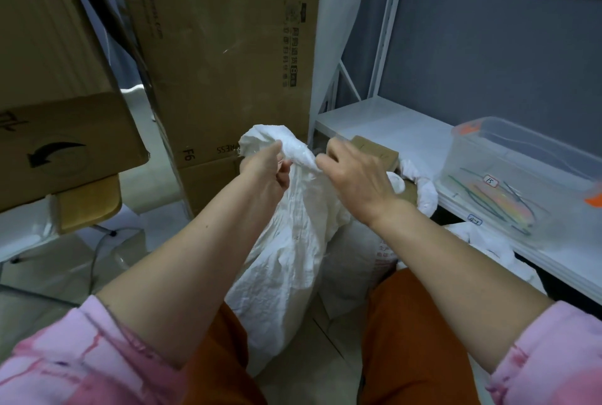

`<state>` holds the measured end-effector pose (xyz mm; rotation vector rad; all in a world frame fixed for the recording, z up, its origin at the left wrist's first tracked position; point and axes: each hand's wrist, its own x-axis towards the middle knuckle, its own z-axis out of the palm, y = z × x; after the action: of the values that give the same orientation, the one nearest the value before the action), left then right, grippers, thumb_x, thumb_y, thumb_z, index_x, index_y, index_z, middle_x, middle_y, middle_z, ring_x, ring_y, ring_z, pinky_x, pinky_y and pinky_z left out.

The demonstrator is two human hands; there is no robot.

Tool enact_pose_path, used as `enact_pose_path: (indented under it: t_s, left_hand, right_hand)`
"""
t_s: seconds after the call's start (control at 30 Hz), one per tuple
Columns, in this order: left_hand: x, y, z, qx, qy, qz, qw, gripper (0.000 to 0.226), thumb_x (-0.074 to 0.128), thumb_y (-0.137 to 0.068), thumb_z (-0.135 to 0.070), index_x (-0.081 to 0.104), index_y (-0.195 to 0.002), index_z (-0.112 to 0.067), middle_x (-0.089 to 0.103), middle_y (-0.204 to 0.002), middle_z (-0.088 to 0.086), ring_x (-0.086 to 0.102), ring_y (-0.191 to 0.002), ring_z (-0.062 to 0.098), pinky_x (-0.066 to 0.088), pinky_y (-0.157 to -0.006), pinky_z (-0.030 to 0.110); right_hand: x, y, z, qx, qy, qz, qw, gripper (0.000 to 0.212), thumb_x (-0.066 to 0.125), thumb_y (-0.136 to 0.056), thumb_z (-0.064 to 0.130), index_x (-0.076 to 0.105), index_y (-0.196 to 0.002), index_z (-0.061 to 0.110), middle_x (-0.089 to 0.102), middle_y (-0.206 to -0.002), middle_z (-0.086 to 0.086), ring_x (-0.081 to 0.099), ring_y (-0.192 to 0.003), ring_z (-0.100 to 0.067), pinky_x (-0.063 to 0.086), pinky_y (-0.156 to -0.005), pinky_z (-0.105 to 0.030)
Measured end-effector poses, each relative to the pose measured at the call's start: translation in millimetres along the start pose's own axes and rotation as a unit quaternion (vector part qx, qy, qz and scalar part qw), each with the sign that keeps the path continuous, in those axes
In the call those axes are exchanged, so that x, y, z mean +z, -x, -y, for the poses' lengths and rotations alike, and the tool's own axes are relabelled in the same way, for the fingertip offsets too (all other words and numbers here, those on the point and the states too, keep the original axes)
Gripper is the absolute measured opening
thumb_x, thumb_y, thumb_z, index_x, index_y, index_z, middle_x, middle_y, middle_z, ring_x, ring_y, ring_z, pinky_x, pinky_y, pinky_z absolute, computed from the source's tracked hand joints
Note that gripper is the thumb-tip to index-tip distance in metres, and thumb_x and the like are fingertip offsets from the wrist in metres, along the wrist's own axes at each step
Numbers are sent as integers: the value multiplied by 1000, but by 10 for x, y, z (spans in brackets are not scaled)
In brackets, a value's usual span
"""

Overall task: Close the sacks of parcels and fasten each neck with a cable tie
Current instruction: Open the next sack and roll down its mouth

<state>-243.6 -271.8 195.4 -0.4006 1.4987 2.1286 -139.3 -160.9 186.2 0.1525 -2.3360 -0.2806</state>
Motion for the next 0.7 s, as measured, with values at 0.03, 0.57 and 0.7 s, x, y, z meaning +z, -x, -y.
enact_pose_path:
  t_s: [0.03,0.57,0.7]
  left_hand:
    - [0,-6,-1,5,-25,4,1000,13,66,-88,-17,58,-92,-7,58,-73,4,46,-38,3,28,-30,11]
    - [54,158,165,-131,-16,78,988,17,42,-92,1,52,-80,-5,46,-54,2,37,-31,2,26,-27,12]
    - [50,98,39,-48,-71,0,996,24,55,-93,-11,50,-70,-8,43,-59,2,36,-47,7,29,-40,17]
  right_hand:
    - [-6,26,14,-32,8,-18,999,16,39,-77,-6,46,-78,8,46,-70,-9,29,-57,-16,10,-44,-21]
    - [10,-141,71,263,-239,163,920,18,70,-82,16,52,-79,16,57,-86,0,55,-79,-20,42,-62,-31]
    - [42,-18,150,102,-93,146,980,22,60,-79,-6,46,-75,11,38,-81,-5,45,-60,-27,23,-45,-28]
